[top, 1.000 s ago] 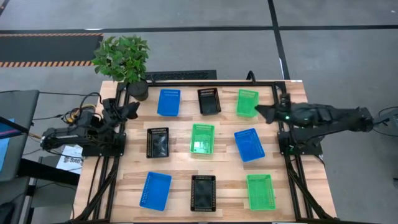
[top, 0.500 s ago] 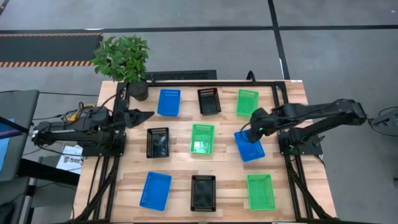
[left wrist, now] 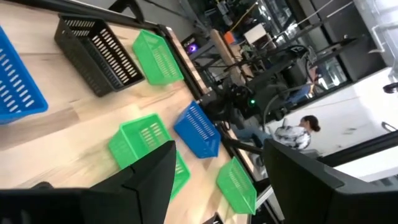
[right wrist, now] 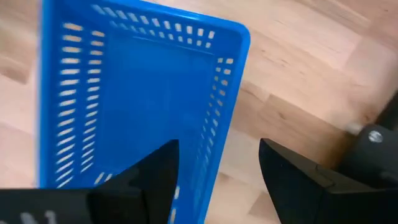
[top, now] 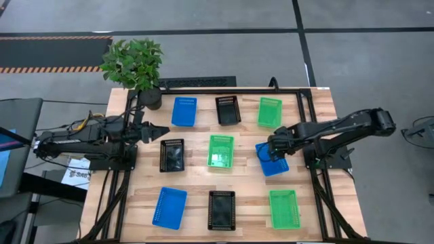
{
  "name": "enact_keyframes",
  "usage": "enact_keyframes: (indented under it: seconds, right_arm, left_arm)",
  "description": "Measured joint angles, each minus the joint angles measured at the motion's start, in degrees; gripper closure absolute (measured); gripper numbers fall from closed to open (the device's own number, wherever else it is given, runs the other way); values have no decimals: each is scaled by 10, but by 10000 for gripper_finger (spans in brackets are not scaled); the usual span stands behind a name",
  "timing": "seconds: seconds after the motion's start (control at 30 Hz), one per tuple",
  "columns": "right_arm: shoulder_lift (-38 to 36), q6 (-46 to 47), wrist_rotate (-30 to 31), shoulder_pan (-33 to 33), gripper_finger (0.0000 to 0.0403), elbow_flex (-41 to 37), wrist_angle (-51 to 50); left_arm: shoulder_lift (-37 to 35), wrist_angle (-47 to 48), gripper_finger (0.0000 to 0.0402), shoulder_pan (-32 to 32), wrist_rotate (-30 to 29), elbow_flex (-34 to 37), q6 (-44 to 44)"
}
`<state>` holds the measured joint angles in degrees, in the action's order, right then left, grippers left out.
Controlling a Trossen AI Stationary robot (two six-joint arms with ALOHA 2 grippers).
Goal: Stack baskets by color
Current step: Stack the middle blue bin on the top blue bin
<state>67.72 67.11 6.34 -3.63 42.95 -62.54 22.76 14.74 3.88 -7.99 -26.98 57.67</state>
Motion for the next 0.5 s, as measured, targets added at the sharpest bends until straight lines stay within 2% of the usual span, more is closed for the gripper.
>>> enact_keyframes:
  seconds: [0.17,0.27,0.37,0.5]
  right_arm:
    - [1,-10,0,12,159,-50,74]
    - [0,-12,0,17,177,-65,94]
    - [0,-12,0,24,224,-76,101]
    - [0,-12,0,32,319,-80,102]
  left_arm:
    - [0,5,172,0,0,0,0]
    - [0,5,172,0,-1,0,0]
    - [0,10,172,0,-2,0,0]
    - [0,14,172,0,-2,0,0]
